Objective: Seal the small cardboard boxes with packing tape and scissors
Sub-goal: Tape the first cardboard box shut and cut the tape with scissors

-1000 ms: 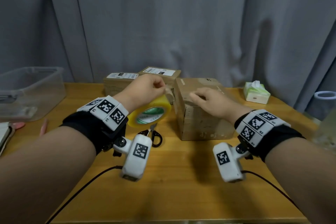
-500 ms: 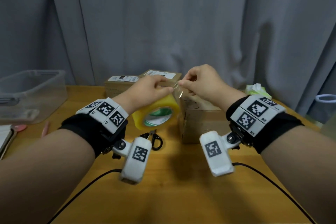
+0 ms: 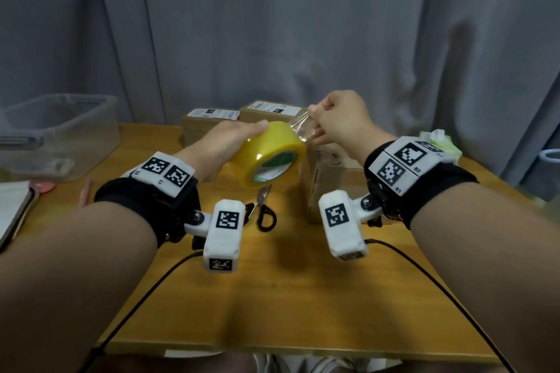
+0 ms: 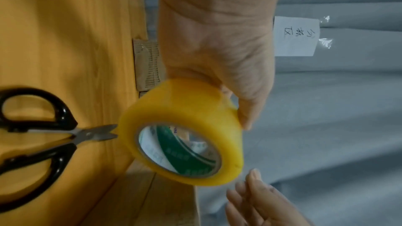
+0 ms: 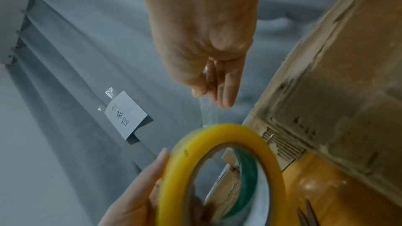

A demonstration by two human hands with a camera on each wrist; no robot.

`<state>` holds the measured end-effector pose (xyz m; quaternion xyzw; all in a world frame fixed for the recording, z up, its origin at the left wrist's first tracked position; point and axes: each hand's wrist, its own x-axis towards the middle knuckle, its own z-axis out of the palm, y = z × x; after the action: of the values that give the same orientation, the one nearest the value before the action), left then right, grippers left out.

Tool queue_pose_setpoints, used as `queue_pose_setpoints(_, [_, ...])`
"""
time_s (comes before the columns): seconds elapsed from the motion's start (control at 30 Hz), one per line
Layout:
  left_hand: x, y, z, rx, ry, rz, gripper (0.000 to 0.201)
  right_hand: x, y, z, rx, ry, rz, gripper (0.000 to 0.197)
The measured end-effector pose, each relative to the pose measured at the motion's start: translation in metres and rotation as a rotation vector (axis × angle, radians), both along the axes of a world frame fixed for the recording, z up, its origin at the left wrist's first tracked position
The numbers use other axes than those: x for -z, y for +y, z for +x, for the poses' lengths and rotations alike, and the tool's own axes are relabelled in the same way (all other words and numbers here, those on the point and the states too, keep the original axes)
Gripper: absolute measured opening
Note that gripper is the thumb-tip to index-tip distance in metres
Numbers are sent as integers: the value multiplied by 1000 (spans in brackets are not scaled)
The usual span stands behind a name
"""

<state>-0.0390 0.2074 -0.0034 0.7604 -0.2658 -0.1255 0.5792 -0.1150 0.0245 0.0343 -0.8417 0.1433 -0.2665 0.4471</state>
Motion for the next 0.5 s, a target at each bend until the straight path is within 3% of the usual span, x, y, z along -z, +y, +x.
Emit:
queue_pose_setpoints(0.13, [-14, -7, -3, 28, -172, -16, 56, -14, -16, -10, 96, -74, -131, 28])
queue_pose_setpoints(0.2, [-20, -16, -3, -34, -369, 243, 61, -26, -25, -19, 120, -115, -134, 31])
queue_pose_setpoints(0.27, [-26, -28, -6, -77, -547, 525, 62, -27, -35, -29, 146, -25, -190, 31])
queue_pose_setpoints(0.4, [-34, -54, -8, -35, -604, 706, 62, -3, -67, -37, 264, 240, -254, 33])
queue_pose_setpoints(0.5, [-31, -68, -9, 5, -655, 845, 56, 11, -80, -35, 285, 339, -248, 25])
